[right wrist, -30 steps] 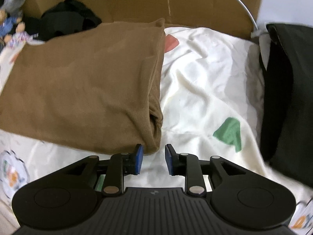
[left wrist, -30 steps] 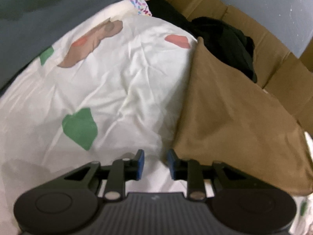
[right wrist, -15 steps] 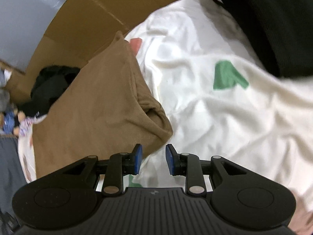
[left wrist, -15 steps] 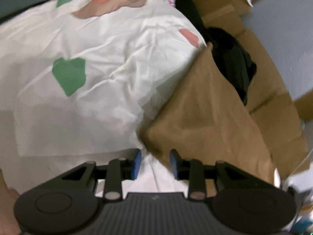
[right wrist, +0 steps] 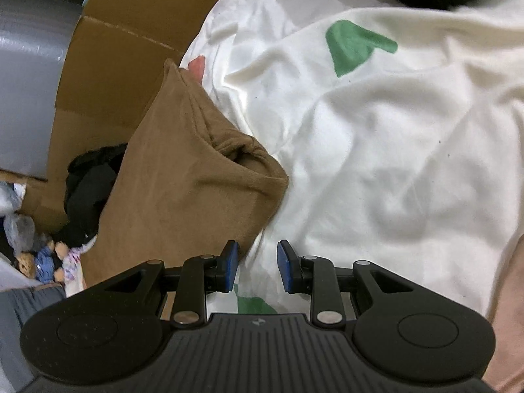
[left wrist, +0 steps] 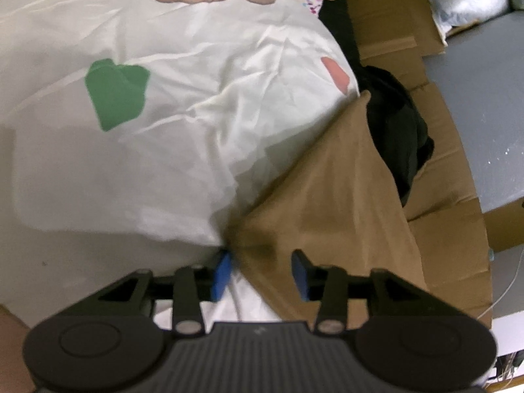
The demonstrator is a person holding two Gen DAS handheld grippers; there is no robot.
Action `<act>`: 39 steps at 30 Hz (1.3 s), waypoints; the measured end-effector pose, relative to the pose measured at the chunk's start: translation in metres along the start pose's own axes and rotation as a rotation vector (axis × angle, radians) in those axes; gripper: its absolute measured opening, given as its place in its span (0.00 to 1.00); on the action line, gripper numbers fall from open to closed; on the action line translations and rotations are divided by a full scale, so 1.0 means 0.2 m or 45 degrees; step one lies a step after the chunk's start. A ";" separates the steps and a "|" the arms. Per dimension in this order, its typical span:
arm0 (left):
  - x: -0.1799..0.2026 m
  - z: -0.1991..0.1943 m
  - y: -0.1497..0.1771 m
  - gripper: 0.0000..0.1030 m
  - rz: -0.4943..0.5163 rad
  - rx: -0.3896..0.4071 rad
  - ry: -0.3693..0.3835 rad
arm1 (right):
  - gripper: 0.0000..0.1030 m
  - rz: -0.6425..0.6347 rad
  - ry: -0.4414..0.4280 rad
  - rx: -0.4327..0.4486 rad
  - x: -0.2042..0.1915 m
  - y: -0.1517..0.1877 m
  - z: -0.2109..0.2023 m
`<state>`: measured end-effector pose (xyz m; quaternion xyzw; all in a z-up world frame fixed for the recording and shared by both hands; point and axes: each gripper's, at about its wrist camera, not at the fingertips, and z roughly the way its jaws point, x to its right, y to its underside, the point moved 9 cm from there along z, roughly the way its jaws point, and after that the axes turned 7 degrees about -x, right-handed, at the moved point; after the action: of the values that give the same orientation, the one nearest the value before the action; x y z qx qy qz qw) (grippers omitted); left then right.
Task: Fold clothes
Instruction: 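Roll both grippers and bring them to a corner of the folded shirt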
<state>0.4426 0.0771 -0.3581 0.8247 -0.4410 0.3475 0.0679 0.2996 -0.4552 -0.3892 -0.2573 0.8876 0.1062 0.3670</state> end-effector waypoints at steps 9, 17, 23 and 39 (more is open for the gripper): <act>-0.01 0.03 -0.02 0.47 -0.037 0.038 0.070 | 0.29 0.092 -0.103 0.066 0.03 -0.05 0.04; -0.02 0.05 -0.04 0.48 -0.045 0.062 0.112 | 0.29 0.121 -0.175 0.106 0.04 -0.08 0.04; -0.01 0.07 -0.06 0.48 -0.047 0.073 0.122 | 0.29 0.175 -0.245 0.176 0.04 -0.12 0.03; -0.01 0.07 -0.05 0.44 -0.041 0.067 0.187 | 0.29 0.208 -0.320 0.265 0.11 -0.06 0.02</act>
<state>0.4561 0.0783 -0.3689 0.8054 -0.4123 0.4175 0.0841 0.2955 -0.4716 -0.4079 -0.1296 0.8589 0.0747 0.4899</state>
